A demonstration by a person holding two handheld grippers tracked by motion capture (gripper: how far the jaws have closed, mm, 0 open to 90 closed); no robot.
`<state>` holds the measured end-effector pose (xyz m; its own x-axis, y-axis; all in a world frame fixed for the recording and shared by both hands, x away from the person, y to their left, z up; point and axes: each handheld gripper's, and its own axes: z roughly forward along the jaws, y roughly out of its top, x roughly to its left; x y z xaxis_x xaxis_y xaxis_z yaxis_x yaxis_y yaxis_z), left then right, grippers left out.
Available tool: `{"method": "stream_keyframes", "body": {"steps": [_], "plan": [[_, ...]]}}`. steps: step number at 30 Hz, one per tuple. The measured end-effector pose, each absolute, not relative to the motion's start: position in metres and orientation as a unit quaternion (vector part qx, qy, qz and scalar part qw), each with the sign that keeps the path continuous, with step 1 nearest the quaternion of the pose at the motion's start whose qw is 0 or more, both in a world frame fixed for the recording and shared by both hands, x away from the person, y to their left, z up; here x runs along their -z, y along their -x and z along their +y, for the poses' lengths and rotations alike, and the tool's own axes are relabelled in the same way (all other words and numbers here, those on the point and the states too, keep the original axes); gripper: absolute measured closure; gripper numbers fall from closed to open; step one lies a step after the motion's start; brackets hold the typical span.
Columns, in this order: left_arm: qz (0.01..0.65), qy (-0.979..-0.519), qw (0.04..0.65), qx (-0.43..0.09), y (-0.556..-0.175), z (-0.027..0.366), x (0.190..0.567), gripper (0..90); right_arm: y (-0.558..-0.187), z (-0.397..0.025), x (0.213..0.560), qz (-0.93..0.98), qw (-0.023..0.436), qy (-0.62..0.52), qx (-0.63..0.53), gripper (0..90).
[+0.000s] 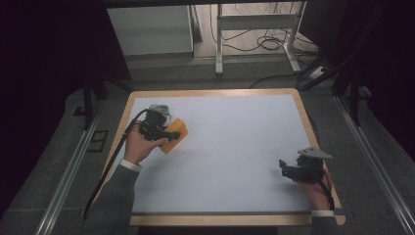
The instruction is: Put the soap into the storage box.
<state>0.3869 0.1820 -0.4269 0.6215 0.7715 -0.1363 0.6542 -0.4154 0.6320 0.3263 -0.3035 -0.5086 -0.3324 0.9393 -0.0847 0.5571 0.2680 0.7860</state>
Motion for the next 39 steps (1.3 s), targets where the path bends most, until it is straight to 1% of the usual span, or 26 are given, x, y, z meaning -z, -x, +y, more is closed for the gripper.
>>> {"method": "stream_keyframes", "body": {"steps": [18, 22, 25, 39], "plan": [[0.443, -0.828, 0.332, -0.092, -0.398, 0.194, 0.422, 61.2, -0.326, -0.303, 0.509, 0.744, 0.284, -0.504, -0.334, 10.1], [0.449, -0.829, 0.322, -0.090, -0.402, 0.196, 0.424, 61.2, -0.327, -0.303, 0.510, 0.743, 0.286, -0.505, -0.333, 10.1], [0.453, -0.828, 0.316, -0.098, -0.405, 0.198, 0.425, 61.2, -0.327, -0.304, 0.510, 0.744, 0.284, -0.505, -0.333, 10.1], [0.466, -0.820, 0.322, -0.090, -0.417, 0.204, 0.425, 61.2, -0.327, -0.304, 0.511, 0.745, 0.285, -0.505, -0.331, 10.1]]}}
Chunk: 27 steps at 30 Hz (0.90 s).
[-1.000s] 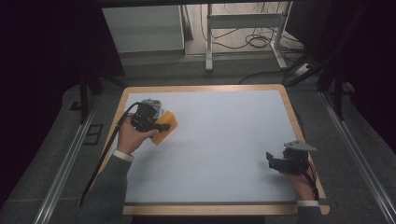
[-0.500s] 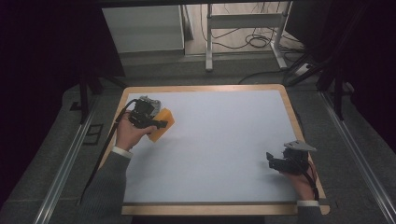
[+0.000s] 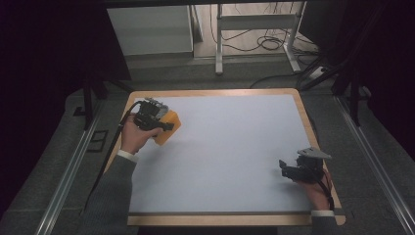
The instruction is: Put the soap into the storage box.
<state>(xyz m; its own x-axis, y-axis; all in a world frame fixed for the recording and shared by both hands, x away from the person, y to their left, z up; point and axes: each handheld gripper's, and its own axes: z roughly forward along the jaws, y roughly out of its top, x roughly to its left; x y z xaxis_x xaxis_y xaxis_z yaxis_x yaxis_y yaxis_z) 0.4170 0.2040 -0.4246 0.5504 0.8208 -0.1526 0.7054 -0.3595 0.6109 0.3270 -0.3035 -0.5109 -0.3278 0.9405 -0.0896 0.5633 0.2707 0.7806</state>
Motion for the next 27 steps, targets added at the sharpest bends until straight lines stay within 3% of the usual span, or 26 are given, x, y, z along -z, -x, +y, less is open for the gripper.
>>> {"method": "stream_keyframes", "body": {"steps": [8, 27], "plan": [[0.468, -0.824, 0.303, -0.099, -0.426, 0.204, 0.424, 61.2, -0.327, -0.305, 0.511, 0.743, 0.286, -0.506, -0.332, 10.1], [0.500, -0.799, 0.319, -0.094, -0.448, 0.224, 0.413, 61.3, -0.327, -0.305, 0.512, 0.743, 0.283, -0.507, -0.333, 10.1]]}}
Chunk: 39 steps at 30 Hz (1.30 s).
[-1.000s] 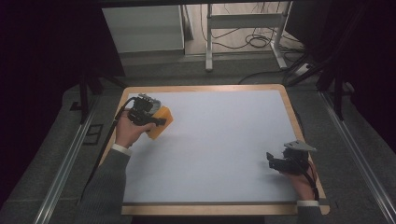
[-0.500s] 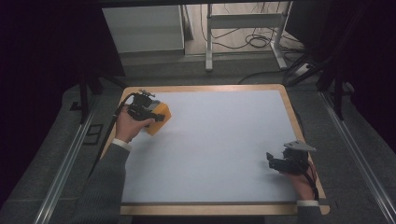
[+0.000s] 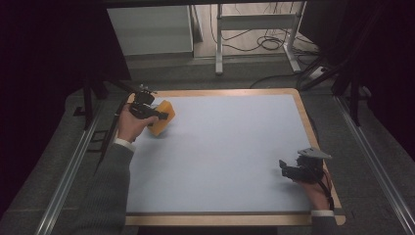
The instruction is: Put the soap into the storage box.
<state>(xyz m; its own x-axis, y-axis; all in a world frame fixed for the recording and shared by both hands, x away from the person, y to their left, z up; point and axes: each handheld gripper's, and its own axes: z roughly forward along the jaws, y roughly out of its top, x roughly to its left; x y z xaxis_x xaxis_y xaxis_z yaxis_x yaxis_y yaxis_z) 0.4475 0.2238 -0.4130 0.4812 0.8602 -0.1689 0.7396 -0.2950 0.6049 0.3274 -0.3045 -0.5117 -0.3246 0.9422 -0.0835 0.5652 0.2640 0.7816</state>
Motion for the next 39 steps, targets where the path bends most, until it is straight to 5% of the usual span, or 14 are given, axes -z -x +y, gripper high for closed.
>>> {"method": "stream_keyframes", "body": {"steps": [39], "plan": [[0.597, -0.723, 0.331, -0.102, -0.497, 0.253, 0.442, 61.2, -0.328, -0.310, 0.513, 0.736, 0.279, -0.518, -0.336, 10.1]]}}
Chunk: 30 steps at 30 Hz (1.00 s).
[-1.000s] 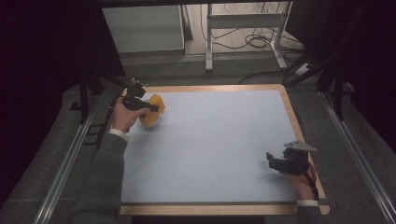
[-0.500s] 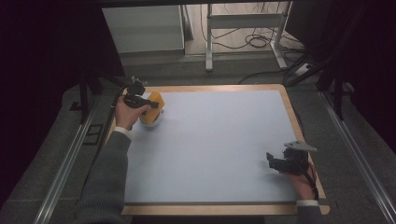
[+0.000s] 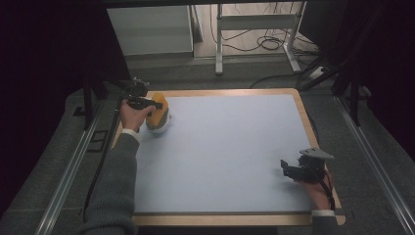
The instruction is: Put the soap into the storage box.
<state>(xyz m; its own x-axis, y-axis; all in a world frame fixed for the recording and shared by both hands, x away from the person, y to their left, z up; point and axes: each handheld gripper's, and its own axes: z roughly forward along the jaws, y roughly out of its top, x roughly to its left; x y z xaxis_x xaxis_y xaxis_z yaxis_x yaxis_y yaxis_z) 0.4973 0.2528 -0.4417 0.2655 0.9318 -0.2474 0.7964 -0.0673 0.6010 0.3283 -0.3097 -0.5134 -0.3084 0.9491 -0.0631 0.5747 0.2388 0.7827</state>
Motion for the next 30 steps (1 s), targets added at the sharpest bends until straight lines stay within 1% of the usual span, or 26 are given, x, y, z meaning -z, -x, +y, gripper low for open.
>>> {"method": "stream_keyframes", "body": {"steps": [8, 24, 26, 28, 29, 30], "plan": [[0.617, -0.706, 0.332, -0.103, -0.501, 0.257, 0.448, 61.2, -0.329, -0.311, 0.514, 0.735, 0.279, -0.520, -0.334, 10.1], [0.635, -0.703, 0.305, -0.100, -0.510, 0.256, 0.470, 61.1, -0.330, -0.311, 0.516, 0.735, 0.278, -0.522, -0.330, 10.1], [0.637, -0.699, 0.312, -0.091, -0.511, 0.259, 0.474, 61.1, -0.329, -0.311, 0.516, 0.736, 0.278, -0.522, -0.330, 10.1], [0.639, -0.695, 0.317, -0.097, -0.510, 0.257, 0.473, 61.0, -0.329, -0.311, 0.516, 0.735, 0.278, -0.522, -0.330, 10.1], [0.636, -0.695, 0.322, -0.097, -0.510, 0.258, 0.472, 59.9, -0.330, -0.311, 0.516, 0.735, 0.278, -0.522, -0.330, 10.1], [0.632, -0.695, 0.328, -0.099, -0.508, 0.258, 0.469, 56.9, -0.330, -0.311, 0.516, 0.735, 0.278, -0.523, -0.330, 10.1]]}}
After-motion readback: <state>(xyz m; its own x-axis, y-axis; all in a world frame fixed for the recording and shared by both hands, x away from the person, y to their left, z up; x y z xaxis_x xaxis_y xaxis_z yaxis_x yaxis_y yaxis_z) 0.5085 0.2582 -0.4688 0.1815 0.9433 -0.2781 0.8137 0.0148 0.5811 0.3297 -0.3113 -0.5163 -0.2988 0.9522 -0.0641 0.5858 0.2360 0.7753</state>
